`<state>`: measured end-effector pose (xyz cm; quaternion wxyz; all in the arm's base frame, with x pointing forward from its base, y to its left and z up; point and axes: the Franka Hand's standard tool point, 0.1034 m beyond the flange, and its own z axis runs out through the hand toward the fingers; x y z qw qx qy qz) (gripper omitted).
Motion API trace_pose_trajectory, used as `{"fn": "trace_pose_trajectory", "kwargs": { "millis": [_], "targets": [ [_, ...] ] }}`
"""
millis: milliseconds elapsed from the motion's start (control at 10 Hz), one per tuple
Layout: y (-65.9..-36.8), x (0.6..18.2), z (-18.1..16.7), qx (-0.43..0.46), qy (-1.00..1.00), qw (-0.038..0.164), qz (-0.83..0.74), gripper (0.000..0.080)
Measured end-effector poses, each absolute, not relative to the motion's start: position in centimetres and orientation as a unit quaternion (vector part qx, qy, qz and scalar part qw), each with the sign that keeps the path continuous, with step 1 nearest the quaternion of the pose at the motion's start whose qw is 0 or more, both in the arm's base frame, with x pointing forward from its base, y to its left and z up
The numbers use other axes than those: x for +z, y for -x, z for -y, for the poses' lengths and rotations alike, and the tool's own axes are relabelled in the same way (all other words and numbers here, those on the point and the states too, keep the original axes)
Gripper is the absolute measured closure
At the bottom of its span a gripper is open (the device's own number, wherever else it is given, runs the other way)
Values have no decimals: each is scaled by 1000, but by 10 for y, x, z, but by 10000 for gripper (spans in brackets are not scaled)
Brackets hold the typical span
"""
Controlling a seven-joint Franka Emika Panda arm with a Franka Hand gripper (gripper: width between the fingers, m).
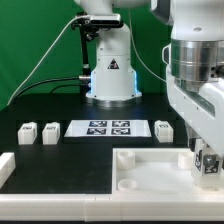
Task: Assemble one leg
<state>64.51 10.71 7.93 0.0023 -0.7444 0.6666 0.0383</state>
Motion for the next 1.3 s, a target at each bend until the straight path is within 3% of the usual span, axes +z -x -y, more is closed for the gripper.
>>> {"fn": "trace_pose_trajectory", "kwargs": {
  "millis": [100,400,900,1300],
  "targets": [
    [-645,79,-107,38,754,3,-656,506],
    [-645,79,-108,37,797,5,-603,190],
    [-644,79,-121,33,952,21,-302,152],
    [-644,79,-117,26,998,23,-47,150]
  ]
}}
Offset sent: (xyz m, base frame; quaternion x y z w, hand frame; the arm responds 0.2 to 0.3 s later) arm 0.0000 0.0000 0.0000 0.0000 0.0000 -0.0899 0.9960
